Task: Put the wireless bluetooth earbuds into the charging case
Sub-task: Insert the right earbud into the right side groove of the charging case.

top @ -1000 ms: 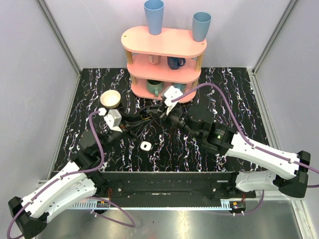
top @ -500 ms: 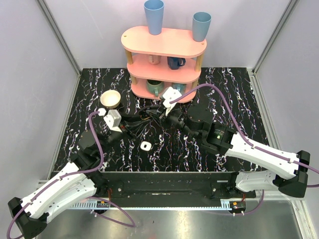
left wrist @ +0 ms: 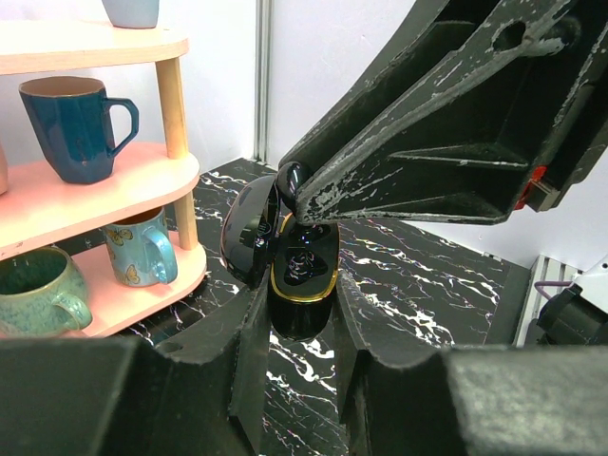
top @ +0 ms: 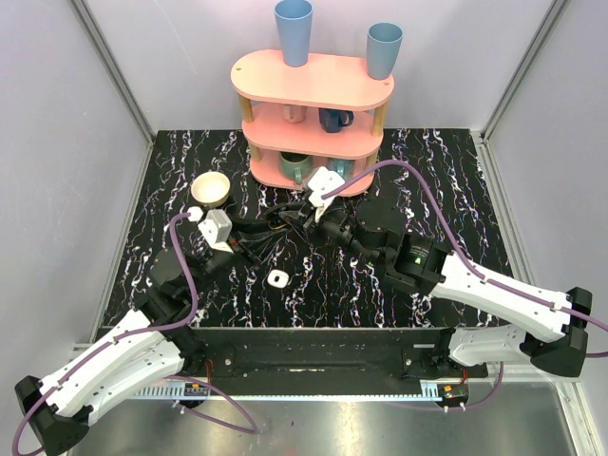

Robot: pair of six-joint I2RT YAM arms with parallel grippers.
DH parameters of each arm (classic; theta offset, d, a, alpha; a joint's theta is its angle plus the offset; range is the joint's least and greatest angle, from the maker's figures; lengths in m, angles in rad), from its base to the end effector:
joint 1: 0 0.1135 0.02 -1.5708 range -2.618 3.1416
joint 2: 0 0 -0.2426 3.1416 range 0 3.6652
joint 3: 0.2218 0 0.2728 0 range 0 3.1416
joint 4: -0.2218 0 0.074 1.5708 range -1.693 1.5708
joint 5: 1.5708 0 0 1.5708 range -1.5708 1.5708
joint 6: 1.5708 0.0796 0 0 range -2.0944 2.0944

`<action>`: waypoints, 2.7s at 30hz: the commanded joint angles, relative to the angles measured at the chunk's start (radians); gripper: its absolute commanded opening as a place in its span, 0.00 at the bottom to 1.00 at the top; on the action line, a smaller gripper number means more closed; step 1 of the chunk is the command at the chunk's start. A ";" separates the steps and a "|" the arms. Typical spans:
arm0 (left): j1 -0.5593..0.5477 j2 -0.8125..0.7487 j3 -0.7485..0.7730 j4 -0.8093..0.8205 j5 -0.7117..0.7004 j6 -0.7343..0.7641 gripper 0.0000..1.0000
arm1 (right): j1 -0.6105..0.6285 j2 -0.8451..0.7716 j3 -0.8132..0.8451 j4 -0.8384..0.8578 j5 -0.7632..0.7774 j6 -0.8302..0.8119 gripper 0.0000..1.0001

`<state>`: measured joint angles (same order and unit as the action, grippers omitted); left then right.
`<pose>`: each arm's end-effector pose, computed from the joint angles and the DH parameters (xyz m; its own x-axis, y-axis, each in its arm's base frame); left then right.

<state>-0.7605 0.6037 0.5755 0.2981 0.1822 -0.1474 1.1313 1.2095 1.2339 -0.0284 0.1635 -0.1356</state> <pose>0.1601 -0.1723 0.3443 0.0729 -0.2688 -0.9604 0.8240 0.5587 -0.0938 0.1612 0.3125 0.4063 0.1097 -0.0802 -0.9907 -0.8163 0.5614 -0.1358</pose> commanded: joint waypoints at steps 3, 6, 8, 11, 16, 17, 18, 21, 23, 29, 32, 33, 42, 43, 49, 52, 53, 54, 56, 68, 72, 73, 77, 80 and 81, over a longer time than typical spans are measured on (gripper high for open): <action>0.001 -0.013 0.037 0.090 -0.039 -0.001 0.00 | 0.007 0.012 0.045 -0.073 -0.035 -0.015 0.21; 0.001 -0.013 0.038 0.088 -0.036 -0.001 0.00 | 0.007 0.013 0.045 -0.076 -0.035 -0.024 0.20; 0.001 -0.016 0.038 0.090 -0.041 -0.003 0.00 | 0.008 0.013 0.048 -0.085 -0.039 -0.032 0.20; 0.001 -0.016 0.038 0.090 -0.043 -0.003 0.00 | 0.008 0.012 0.052 -0.096 -0.042 -0.038 0.19; 0.001 -0.010 0.038 0.092 -0.038 -0.001 0.00 | 0.008 0.007 0.049 -0.088 -0.039 -0.041 0.17; 0.001 -0.005 0.038 0.092 -0.032 0.000 0.00 | 0.008 0.004 0.045 -0.076 -0.030 -0.039 0.17; 0.001 -0.005 0.038 0.092 -0.029 0.000 0.00 | 0.008 0.004 0.045 -0.071 -0.028 -0.042 0.17; 0.001 0.001 0.040 0.095 -0.023 -0.004 0.00 | 0.008 0.005 0.045 -0.064 -0.019 -0.050 0.17; 0.000 -0.004 0.040 0.101 -0.023 -0.004 0.00 | 0.008 0.008 0.048 -0.068 -0.025 -0.053 0.17; 0.001 -0.001 0.038 0.099 -0.013 0.009 0.00 | 0.008 0.018 0.059 -0.067 -0.001 -0.056 0.16; 0.001 0.010 0.038 0.098 0.003 0.009 0.00 | 0.008 0.030 0.078 -0.051 0.010 -0.076 0.16; 0.001 0.011 0.038 0.098 0.008 0.008 0.00 | 0.008 0.030 0.079 -0.045 0.010 -0.082 0.16; 0.001 0.002 0.035 0.090 0.017 0.011 0.00 | 0.008 0.028 0.065 0.010 0.027 -0.073 0.16; 0.001 0.002 0.034 0.087 0.019 0.011 0.00 | 0.008 0.025 0.065 0.018 0.028 -0.071 0.16; 0.001 0.001 0.029 0.088 0.011 0.005 0.00 | 0.008 0.001 0.049 0.065 0.028 -0.055 0.16; 0.001 0.002 0.030 0.088 0.005 0.005 0.00 | 0.008 -0.007 0.041 0.073 0.025 -0.047 0.16; 0.001 0.002 0.032 0.088 0.007 0.005 0.00 | 0.008 -0.010 0.039 0.074 0.024 -0.042 0.16; 0.001 0.002 0.032 0.088 0.008 0.005 0.00 | 0.008 -0.010 0.038 0.073 0.024 -0.041 0.16; 0.001 0.001 0.032 0.088 0.008 0.003 0.00 | 0.008 -0.016 0.033 0.071 0.027 -0.038 0.16; 0.001 -0.012 0.037 0.091 -0.001 -0.020 0.00 | 0.010 -0.033 0.006 0.038 0.018 -0.035 0.16; 0.001 -0.013 0.037 0.090 0.000 -0.024 0.00 | 0.010 -0.033 0.001 0.047 0.014 -0.025 0.16; 0.001 -0.015 0.037 0.088 0.000 -0.023 0.00 | 0.008 -0.033 -0.001 0.048 0.013 -0.027 0.16; 0.001 -0.013 0.040 0.087 0.003 -0.024 0.00 | 0.010 -0.031 -0.004 0.050 0.013 -0.025 0.16; 0.001 -0.013 0.040 0.088 -0.001 -0.026 0.00 | 0.008 -0.028 -0.001 0.045 0.004 -0.018 0.16; 0.001 -0.013 0.040 0.091 0.000 -0.026 0.00 | 0.008 -0.028 -0.001 0.045 -0.001 -0.018 0.16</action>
<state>-0.7601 0.6048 0.5755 0.3222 0.1829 -0.1593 1.1316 1.1988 1.2373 -0.0086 0.1669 -0.1703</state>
